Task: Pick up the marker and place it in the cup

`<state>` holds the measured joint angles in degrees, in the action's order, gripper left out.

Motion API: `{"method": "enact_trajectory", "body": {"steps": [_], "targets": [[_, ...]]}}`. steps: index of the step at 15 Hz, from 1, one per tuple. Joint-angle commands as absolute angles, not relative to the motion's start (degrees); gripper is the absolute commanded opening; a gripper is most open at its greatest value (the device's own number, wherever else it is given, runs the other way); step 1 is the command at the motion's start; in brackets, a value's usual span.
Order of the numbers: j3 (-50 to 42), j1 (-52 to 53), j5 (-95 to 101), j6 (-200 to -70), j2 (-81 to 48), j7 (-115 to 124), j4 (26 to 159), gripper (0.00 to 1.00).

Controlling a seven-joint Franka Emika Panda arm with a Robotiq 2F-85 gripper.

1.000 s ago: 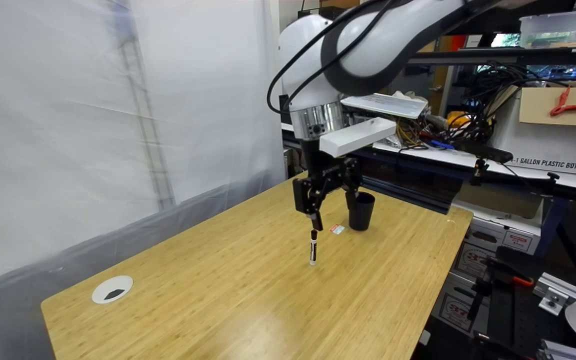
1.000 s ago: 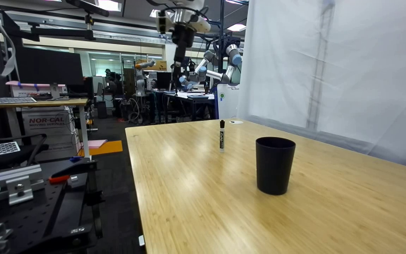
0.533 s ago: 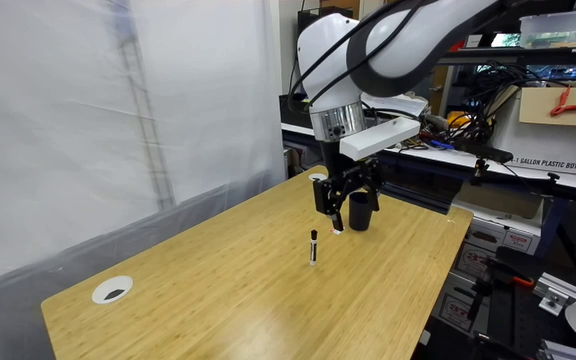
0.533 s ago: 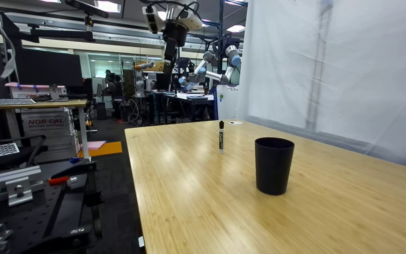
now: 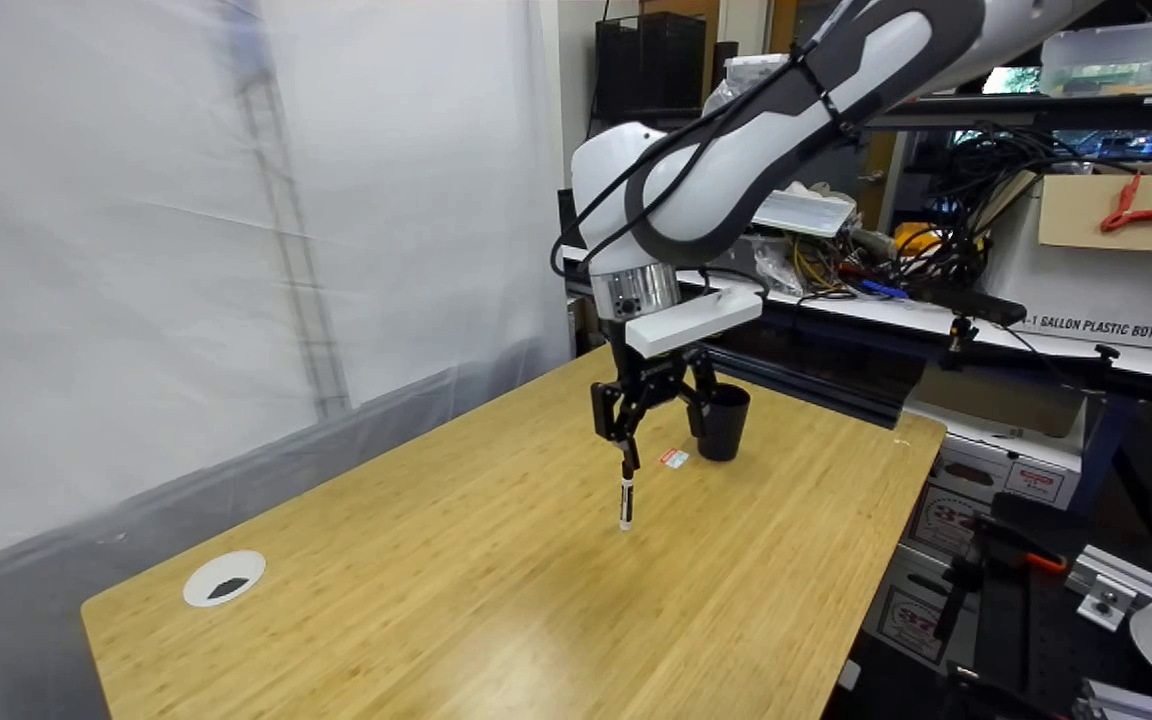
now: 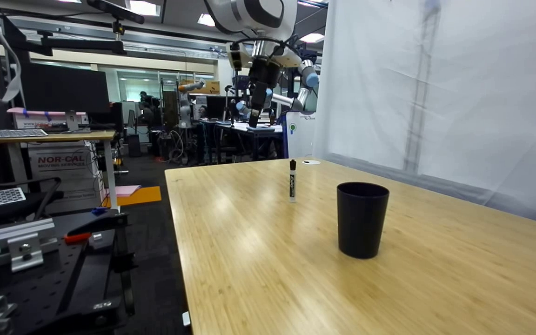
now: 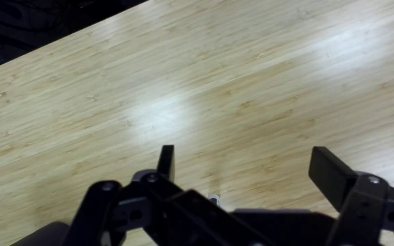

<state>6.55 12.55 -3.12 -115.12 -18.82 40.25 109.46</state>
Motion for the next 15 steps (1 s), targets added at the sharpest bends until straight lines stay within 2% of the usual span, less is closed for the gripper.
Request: {"method": "enact_trajectory", "body": {"steps": [1,15], "targets": [[5.71,12.78,-2.82,-114.11,-23.36,38.92,103.57,1.0],[3.5,13.44,-1.41,-115.79,-27.88,39.81,99.89,1.0]]}}
